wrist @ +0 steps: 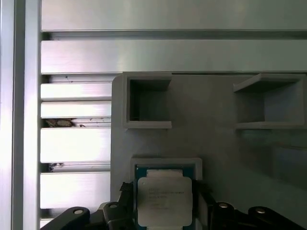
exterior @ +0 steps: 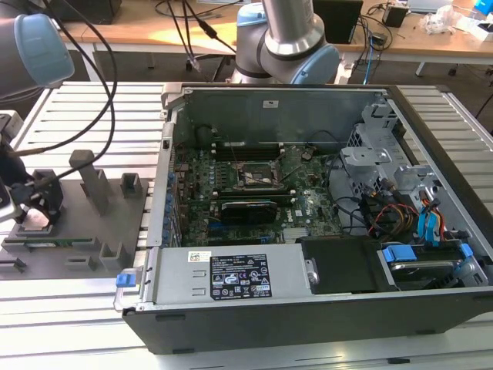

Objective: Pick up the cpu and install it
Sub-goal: 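Pick up the cpu and move it towards the insertion slot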

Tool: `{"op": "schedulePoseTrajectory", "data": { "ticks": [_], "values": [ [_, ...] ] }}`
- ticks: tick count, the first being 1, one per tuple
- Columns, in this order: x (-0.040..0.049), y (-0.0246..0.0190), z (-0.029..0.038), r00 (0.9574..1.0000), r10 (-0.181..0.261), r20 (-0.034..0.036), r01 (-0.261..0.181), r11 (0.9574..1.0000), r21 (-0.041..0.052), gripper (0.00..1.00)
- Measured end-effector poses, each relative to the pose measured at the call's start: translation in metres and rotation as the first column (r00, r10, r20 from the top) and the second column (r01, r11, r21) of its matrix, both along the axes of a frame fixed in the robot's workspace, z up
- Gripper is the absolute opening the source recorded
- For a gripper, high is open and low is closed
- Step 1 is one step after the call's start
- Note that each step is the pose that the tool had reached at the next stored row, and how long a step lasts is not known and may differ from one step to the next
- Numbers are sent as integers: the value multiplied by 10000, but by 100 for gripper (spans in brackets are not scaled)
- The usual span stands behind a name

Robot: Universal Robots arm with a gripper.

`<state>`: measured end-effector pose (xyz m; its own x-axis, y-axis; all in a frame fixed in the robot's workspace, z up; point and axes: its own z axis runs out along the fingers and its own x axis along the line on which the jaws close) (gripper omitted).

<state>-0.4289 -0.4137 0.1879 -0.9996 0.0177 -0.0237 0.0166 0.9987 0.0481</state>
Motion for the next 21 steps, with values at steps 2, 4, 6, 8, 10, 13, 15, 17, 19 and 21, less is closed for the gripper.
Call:
{"op": "schedulePoseTrajectory", "data": {
  "ticks": [2,4,6,8,10,13,15,17,19,21],
  "values": [
    [0,0,0,10000,0,2,0,10000,1,62],
    [0,0,4,10000,0,0,0,10000,0,62],
    [0,0,6,10000,0,-1,0,10000,-1,60],
    [0,0,6,10000,0,0,0,10000,0,55],
    [0,0,8,10000,0,0,0,10000,1,55],
    [-1,0,18,10000,0,-4,0,10000,-2,55],
    [0,0,51,10000,0,-1,0,10000,0,55],
    [0,0,90,10000,0,-1,0,10000,0,55],
    [0,1,136,10000,0,0,0,10000,0,55],
    [-1,3,208,10000,0,-1,0,10000,-1,55]
  ]
}}
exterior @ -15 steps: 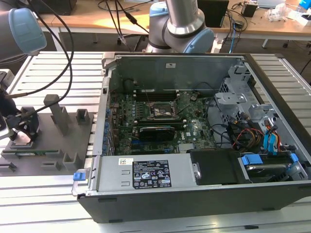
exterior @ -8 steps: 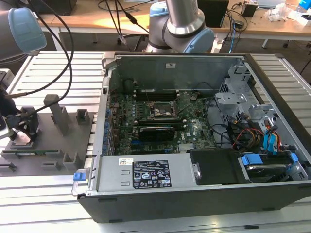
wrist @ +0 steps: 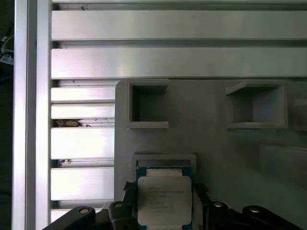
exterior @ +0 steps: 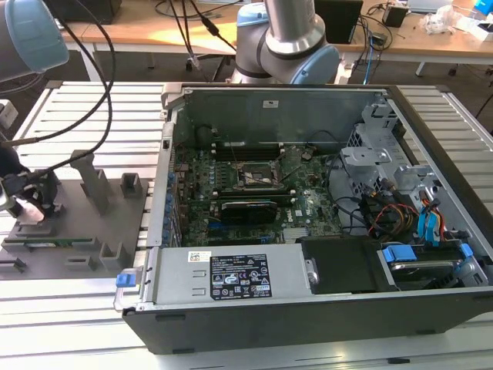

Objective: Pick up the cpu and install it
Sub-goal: 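Pick up the cpu and move it towards the insertion slot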

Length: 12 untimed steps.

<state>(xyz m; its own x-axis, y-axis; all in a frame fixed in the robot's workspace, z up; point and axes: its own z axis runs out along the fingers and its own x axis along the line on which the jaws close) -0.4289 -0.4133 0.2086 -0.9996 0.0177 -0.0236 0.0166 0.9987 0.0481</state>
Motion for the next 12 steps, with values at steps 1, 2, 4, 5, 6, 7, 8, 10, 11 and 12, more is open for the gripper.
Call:
{"op": "schedulePoseTrajectory", "data": {
  "ticks": [1,2,4,5,6,7,8,10,11,12],
  "values": [
    [0,1,25,10000,0,0,0,10000,0,55],
    [0,5,90,10000,0,1,0,10000,0,55],
    [0,10,176,10000,1,1,-1,10000,1,55],
    [0,13,215,10000,0,1,0,10000,0,55],
    [0,15,255,10000,0,1,0,10000,1,55],
    [0,17,291,10000,0,1,0,10000,0,55],
    [1,18,339,10000,1,1,-1,10000,1,55],
    [0,19,409,10000,1,0,-1,10000,1,55],
    [0,20,445,10000,0,0,0,10000,1,55],
    [0,20,482,10000,0,0,0,10000,0,55]
  ]
}}
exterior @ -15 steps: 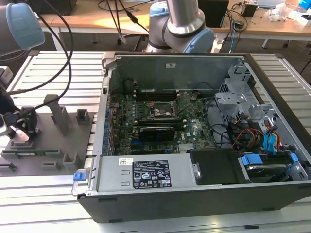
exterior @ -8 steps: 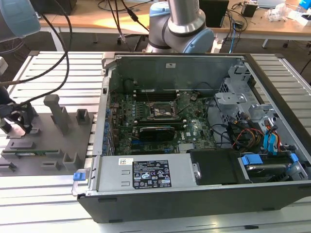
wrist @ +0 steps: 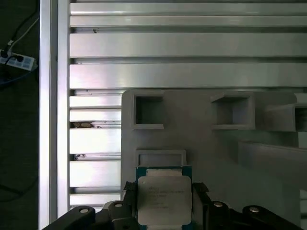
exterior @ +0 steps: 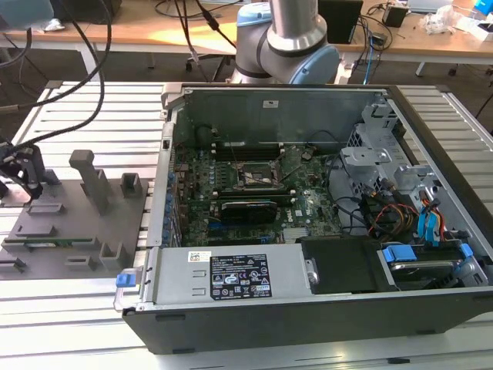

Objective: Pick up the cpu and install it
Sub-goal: 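Pick up the cpu and move it towards the insertion slot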

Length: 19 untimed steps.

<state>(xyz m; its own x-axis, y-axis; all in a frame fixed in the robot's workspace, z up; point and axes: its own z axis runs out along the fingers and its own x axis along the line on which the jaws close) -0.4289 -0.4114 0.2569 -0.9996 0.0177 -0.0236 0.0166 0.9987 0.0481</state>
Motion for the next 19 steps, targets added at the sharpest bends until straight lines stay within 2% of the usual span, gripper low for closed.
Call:
{"op": "schedulePoseTrajectory", "data": {
  "ticks": [2,5,13,14,19],
  "values": [
    [0,0,138,10000,0,1,0,10000,1,55],
    [0,1,251,10000,0,1,0,10000,1,55],
    [0,3,489,10000,1,5,-1,10000,1,55],
    [0,3,545,10000,0,6,0,10000,1,55],
    [0,4,683,10000,0,9,0,10000,0,55]
  ]
}}
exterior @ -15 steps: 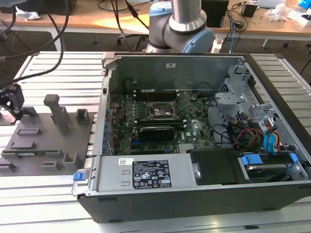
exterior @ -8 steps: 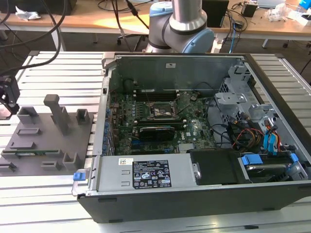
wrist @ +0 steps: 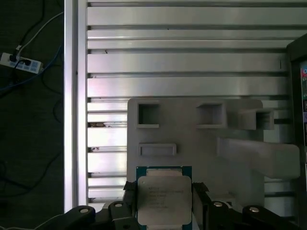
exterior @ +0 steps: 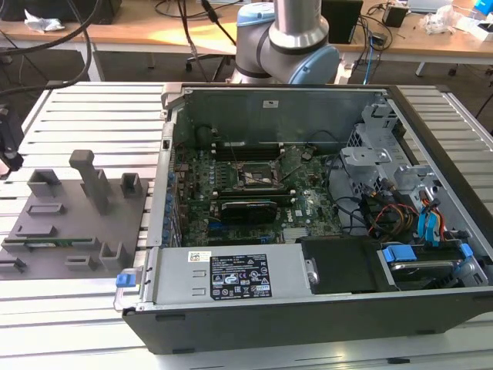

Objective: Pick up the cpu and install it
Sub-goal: 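Pick up the cpu and move it towards the insertion slot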

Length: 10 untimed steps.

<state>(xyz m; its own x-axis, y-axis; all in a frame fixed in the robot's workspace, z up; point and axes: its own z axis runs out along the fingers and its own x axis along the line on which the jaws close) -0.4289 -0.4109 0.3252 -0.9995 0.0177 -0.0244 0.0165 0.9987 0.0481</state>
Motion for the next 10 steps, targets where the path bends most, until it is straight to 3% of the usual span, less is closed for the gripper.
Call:
{"op": "schedulePoseTrajectory", "data": {
  "ticks": [5,7,9,10],
  "values": [
    [0,0,150,10000,-1,2,1,10000,3,55],
    [0,0,269,10000,0,6,0,10000,7,55],
    [0,0,322,10000,-1,7,1,10000,8,55],
    [0,0,382,10000,0,8,0,10000,8,55]
  ]
}}
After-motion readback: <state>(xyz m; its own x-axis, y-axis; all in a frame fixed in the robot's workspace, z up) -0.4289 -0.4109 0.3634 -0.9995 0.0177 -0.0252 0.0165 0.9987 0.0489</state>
